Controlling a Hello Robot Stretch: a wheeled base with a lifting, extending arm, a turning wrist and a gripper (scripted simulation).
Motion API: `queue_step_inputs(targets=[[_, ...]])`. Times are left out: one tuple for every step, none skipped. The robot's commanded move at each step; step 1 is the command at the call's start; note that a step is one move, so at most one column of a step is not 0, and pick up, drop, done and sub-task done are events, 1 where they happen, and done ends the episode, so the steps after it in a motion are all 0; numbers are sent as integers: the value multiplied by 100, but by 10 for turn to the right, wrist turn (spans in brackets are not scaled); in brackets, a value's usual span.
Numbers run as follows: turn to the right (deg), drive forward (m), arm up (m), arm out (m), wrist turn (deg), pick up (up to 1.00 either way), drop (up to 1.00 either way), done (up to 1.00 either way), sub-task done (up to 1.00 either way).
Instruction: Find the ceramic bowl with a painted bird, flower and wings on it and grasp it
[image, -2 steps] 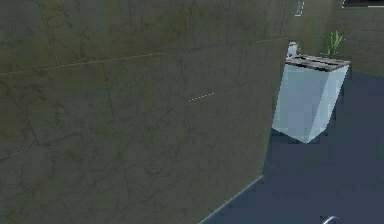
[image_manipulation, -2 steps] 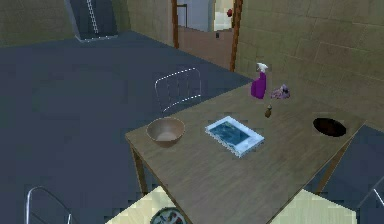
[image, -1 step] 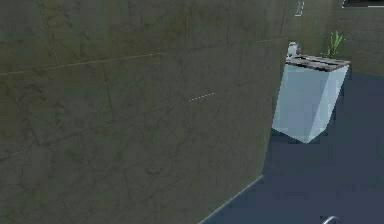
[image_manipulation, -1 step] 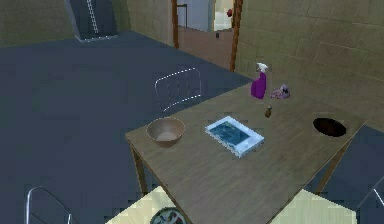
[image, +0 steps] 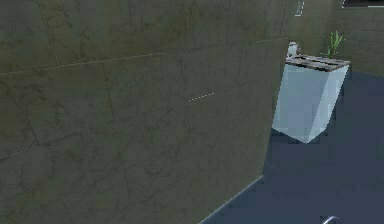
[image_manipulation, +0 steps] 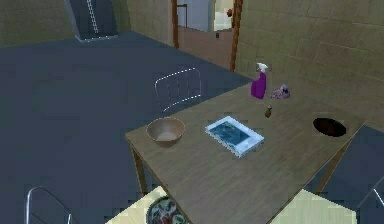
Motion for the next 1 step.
queue_step_inputs(targets=[[0,0,0,0,0,0,0,100,0]])
